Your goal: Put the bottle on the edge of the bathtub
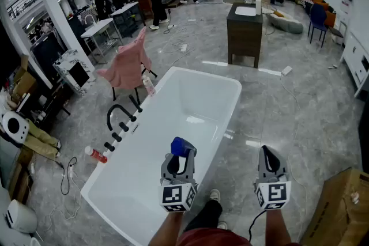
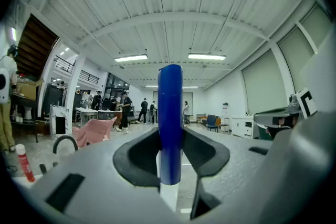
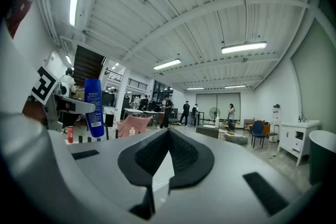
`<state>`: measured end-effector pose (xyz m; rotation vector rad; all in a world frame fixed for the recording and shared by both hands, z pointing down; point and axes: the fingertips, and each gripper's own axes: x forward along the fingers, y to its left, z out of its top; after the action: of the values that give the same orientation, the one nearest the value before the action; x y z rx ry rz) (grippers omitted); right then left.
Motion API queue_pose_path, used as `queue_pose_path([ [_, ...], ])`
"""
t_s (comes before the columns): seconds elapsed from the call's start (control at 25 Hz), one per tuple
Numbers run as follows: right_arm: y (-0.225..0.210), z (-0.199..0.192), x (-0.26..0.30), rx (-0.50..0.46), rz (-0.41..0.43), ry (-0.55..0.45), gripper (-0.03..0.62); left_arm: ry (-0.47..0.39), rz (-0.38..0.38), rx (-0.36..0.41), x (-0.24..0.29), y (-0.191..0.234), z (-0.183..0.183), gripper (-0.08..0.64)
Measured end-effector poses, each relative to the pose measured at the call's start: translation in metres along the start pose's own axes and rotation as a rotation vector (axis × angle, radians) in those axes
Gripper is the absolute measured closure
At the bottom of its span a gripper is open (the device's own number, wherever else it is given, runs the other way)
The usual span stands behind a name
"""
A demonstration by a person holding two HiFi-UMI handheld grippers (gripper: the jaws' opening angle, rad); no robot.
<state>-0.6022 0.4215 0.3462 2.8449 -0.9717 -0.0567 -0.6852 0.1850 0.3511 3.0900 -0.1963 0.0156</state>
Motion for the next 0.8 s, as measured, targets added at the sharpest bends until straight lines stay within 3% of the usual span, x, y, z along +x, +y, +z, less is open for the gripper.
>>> queue_pose_path([
  [0.16,-0.021,-0.01,0.034,-0.004,-0.026,0.006,0.594,-0.01,-0.012,-0.011,0.039,0.002,-0.004,0.419],
  [0.4,-0.041,-0.015,0.129,-0.002,-0.02,-0.009,0.594,-0.01,-0.013,-0.01,0.13,0.027,-0.009,0.419],
  [0.8,-0.044,-0.004,0.316,-0.03,0.067,0.003,0.594,-0.017,0.027,-0.045,0.283,0.104,-0.005,0.419],
])
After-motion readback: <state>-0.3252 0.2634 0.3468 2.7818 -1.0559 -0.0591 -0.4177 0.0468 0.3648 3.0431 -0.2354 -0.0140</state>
